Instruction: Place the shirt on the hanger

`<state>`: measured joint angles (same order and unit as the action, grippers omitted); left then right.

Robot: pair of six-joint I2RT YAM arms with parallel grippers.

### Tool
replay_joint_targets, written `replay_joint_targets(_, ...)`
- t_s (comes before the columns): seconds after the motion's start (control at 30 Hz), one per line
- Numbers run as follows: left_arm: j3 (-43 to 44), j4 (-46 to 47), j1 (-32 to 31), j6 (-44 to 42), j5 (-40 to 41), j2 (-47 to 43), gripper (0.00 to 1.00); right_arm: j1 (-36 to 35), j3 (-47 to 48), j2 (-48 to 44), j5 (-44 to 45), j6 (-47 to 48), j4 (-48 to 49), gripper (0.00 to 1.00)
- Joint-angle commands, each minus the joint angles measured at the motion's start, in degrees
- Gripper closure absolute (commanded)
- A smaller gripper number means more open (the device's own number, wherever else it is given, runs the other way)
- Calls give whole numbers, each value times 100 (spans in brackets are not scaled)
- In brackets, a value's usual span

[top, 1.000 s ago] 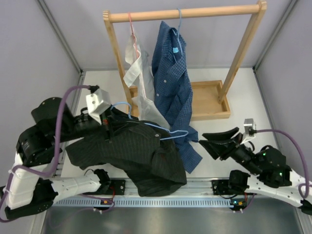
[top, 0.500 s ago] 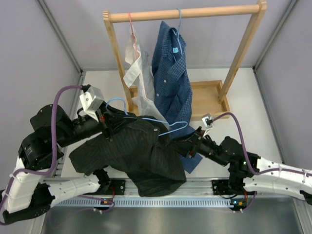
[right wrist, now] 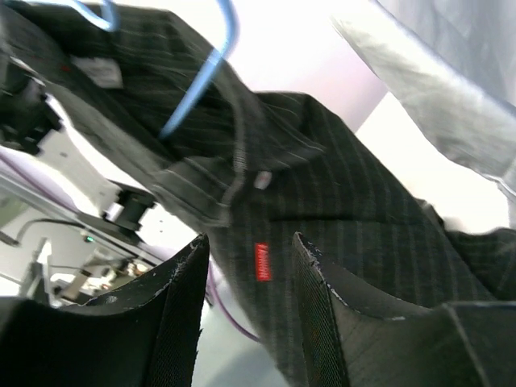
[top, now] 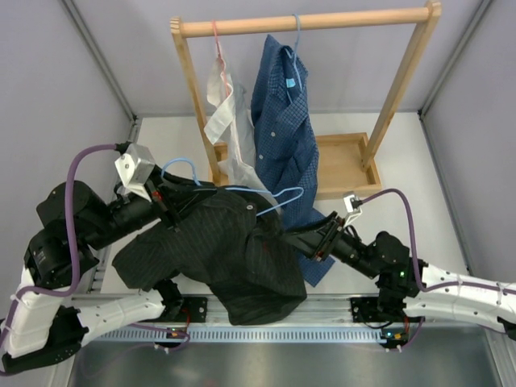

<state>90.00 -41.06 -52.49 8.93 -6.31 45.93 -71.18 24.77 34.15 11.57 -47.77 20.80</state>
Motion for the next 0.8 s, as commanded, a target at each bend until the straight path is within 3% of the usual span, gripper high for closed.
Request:
replay_joint_targets(0.0, -79, 704, 2, 100, 121, -58, 100, -159, 36, -23, 38, -162, 574, 55)
replay_joint_targets(0.3, -193, 766, 2, 171, -46, -5, 100, -177, 344, 566, -59, -101, 847, 55)
replay_joint_targets(0.77, -421, 766, 2, 206, -160, -146, 100, -186, 625, 1111, 556, 13, 988, 58)
